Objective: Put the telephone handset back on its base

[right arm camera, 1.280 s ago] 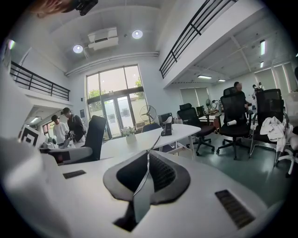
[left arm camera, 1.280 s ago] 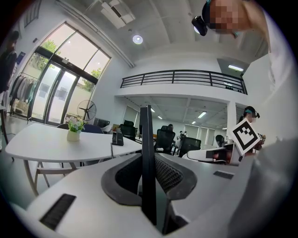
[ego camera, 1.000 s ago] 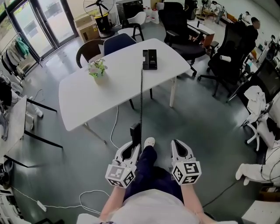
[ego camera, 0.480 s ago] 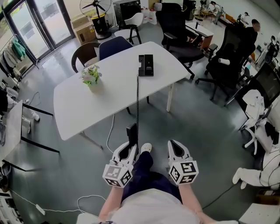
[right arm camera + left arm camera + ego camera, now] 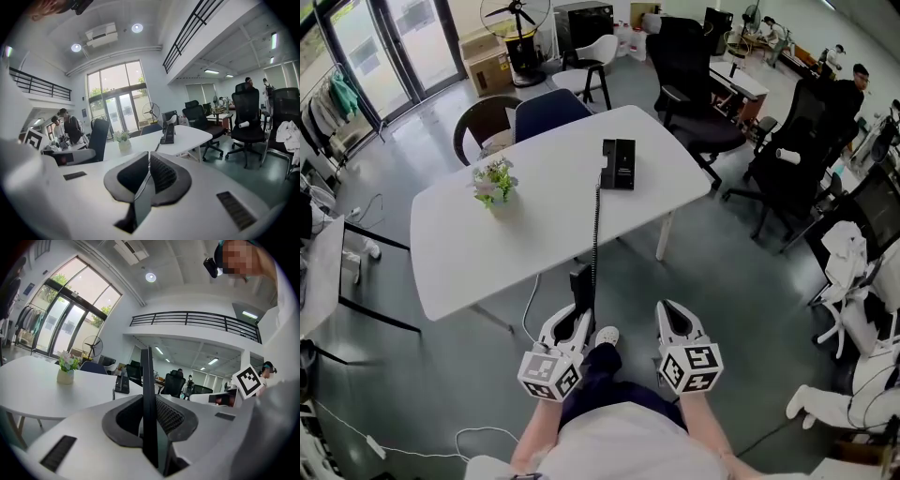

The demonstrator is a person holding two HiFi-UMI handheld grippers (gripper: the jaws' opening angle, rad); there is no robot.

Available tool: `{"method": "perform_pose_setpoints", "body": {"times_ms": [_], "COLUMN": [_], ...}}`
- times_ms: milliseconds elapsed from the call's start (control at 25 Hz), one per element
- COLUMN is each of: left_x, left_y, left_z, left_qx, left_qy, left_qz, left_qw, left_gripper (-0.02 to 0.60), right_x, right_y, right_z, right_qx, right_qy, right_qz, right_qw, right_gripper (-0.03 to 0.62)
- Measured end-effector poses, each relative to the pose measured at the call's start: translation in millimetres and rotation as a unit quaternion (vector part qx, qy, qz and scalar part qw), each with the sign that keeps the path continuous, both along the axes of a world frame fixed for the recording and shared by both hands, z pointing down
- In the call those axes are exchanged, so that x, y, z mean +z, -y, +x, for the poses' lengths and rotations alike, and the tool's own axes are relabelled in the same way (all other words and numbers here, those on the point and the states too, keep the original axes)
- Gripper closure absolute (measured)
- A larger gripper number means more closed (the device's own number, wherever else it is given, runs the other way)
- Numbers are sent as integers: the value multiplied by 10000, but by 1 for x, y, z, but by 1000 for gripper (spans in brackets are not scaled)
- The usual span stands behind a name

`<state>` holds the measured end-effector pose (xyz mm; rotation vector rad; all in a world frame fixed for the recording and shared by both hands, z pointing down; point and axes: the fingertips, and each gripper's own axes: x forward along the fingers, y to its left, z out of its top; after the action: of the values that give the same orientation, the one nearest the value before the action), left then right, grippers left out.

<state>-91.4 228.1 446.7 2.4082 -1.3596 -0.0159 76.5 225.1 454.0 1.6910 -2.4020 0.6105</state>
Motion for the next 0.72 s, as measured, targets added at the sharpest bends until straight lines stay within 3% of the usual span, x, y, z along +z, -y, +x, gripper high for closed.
{"method": "perform_pose_setpoints", "body": {"times_ms": [720], "left_x": [1], "left_y": [118], "left_z": [-8], "left_qx": [41], "left_qy": [-144], "left_qz": [-66], "left_qw": [9999], "left_gripper": [497], "right_x": [3], "right_y": [115], "right_z": [-1], "right_qx": [92], "right_qy": [113], "right_qz": [-138], "right_qw": [9998], "right_gripper": [558]}}
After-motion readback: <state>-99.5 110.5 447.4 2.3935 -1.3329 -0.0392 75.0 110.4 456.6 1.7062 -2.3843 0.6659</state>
